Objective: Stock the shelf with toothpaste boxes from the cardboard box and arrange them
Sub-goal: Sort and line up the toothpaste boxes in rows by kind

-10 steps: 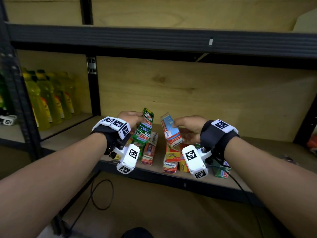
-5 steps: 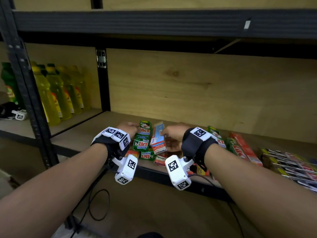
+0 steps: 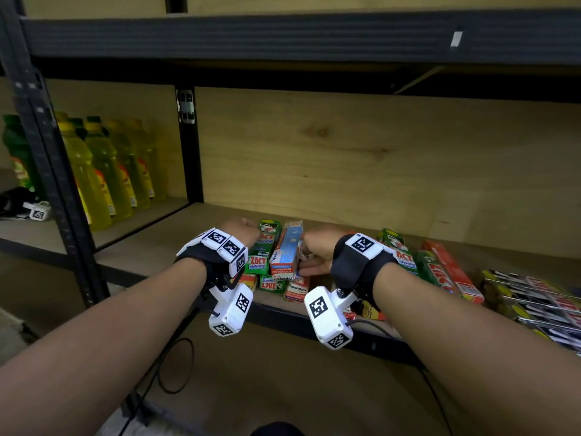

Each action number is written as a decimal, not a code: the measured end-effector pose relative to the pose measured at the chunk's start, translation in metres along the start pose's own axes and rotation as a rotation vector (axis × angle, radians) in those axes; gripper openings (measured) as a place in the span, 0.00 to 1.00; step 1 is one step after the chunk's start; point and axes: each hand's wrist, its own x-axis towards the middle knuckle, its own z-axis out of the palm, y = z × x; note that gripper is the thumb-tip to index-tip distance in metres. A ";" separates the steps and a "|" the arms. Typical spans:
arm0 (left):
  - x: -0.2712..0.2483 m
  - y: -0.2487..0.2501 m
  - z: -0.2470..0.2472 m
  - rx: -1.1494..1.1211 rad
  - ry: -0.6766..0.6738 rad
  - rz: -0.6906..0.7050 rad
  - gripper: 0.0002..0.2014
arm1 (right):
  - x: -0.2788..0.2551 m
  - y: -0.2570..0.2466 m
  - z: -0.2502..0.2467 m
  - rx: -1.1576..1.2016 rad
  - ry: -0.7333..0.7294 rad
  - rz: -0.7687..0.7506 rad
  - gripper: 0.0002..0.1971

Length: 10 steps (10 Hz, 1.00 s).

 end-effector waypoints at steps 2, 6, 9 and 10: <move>-0.016 0.033 -0.003 0.042 0.003 0.127 0.12 | -0.029 -0.007 -0.033 0.116 0.044 -0.034 0.14; -0.073 0.127 0.063 0.148 -0.169 0.454 0.08 | -0.077 0.023 -0.145 0.013 0.254 -0.068 0.13; -0.083 0.153 0.117 0.379 -0.354 0.517 0.13 | -0.060 0.079 -0.218 -0.259 0.426 0.023 0.08; -0.074 0.153 0.122 0.350 -0.378 0.489 0.10 | -0.027 0.107 -0.242 -0.463 0.425 0.105 0.16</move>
